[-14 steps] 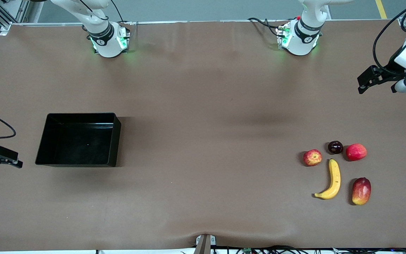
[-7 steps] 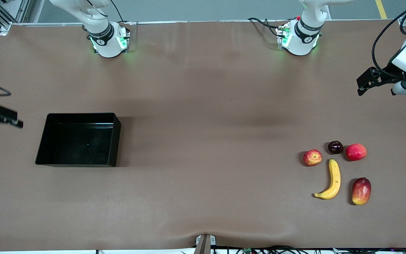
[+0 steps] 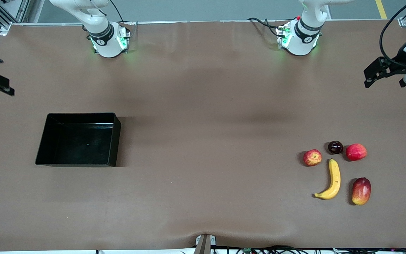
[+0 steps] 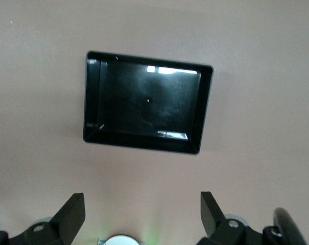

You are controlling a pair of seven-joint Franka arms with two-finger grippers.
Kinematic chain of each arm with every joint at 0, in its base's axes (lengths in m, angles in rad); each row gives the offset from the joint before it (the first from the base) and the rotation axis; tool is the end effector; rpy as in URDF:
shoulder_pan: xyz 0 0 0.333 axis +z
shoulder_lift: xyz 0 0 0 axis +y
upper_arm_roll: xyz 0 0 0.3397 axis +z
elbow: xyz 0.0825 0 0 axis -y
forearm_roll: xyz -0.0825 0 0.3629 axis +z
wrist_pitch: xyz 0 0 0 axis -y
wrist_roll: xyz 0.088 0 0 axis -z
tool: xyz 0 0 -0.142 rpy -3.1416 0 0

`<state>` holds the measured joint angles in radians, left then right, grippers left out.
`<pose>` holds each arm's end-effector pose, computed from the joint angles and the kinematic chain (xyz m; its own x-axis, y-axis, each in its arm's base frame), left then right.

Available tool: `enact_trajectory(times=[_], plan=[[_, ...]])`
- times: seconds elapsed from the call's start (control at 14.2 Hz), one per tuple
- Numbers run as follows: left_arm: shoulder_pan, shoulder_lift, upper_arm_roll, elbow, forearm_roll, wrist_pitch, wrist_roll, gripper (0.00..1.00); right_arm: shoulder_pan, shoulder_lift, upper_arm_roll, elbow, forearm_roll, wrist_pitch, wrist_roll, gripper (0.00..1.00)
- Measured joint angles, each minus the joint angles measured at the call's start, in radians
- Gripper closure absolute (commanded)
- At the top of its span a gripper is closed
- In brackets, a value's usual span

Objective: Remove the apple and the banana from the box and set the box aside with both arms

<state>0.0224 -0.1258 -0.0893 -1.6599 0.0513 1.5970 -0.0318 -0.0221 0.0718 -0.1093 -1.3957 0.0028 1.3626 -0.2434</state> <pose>0.4949 -0.0291 0.6399 0.9973 -0.0364 0.0643 -0.0325 -0.9976 -0.0604 0.5274 -0.0667 0.6352 0.9884 0.1125 -0.1024 0.1110 -0.9936 -0.0202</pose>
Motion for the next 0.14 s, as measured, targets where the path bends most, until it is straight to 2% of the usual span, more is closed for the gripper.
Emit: enact_trajectory(times=[0.14], plan=[[0.000,0.000,0.000,0.007,-0.019,-0.020,0.000,0.00,-0.004,-0.042,-0.001,-0.054,0.000,0.011,0.000,0.00]])
